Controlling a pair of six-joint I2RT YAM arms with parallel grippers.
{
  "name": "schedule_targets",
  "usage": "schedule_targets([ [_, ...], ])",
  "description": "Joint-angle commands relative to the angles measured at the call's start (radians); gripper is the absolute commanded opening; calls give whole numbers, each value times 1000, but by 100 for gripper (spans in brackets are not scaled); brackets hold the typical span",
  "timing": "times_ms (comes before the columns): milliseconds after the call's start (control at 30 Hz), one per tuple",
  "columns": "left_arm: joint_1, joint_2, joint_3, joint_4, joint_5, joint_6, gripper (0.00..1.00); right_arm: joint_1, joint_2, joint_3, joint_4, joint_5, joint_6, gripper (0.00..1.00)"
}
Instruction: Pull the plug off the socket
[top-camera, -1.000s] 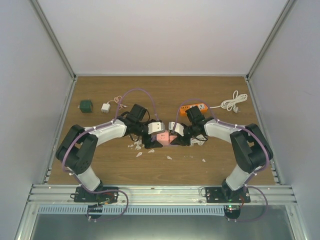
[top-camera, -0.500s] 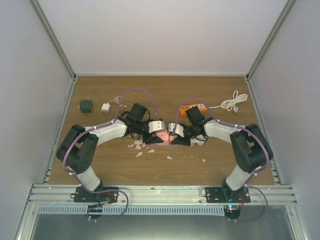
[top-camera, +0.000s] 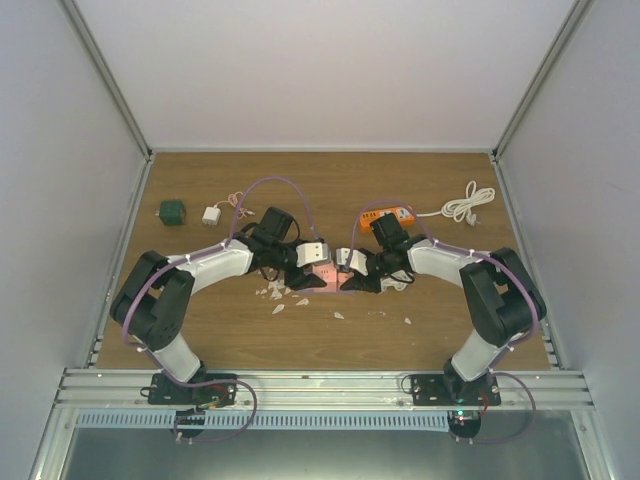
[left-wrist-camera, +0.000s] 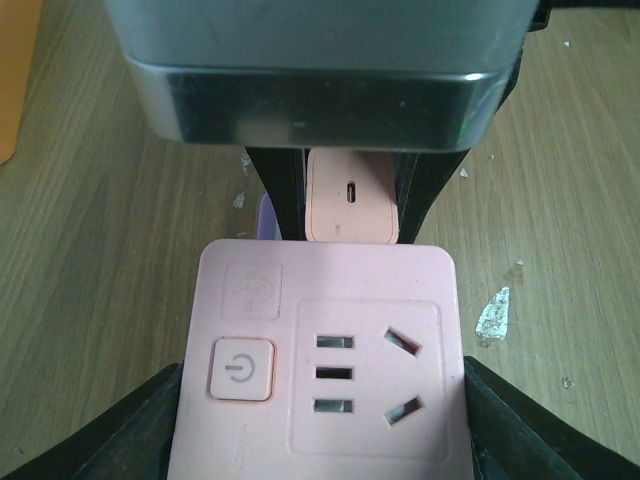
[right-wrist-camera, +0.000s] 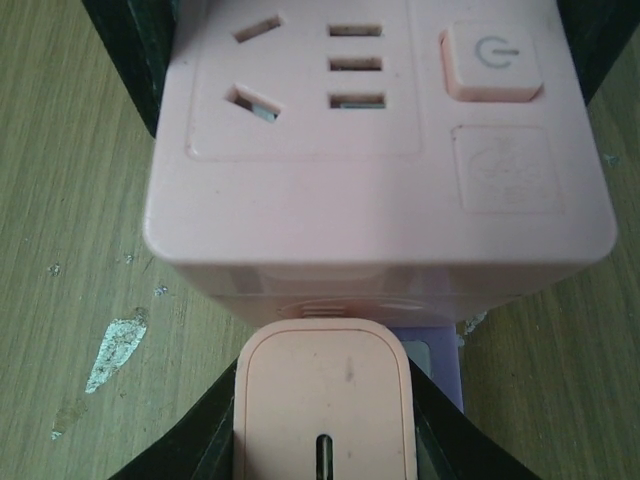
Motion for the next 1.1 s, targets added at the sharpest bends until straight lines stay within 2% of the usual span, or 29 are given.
schedule_targets([
  [0,-12,-104,3,97,49,29,48,3,49,-21,-76,108,-20,6],
  [167,-13,-120,-1,96,35,46,45,3,53,-25,-72,122,-13,6],
  [367,-12,-111,36,34,128,6,42,3,54,-32,-60,145,-4,5],
  [733,16,-52,104,-47,183,-57,38,3,52,-37,-56,166,-9,5],
  [900,16,-88,68,-32,173,-15,38,3,53,-39,-63,168,-12,4],
  [1067,-7,-145,1,26,88,47,38,1,58,-38,-60,168,-5,4],
])
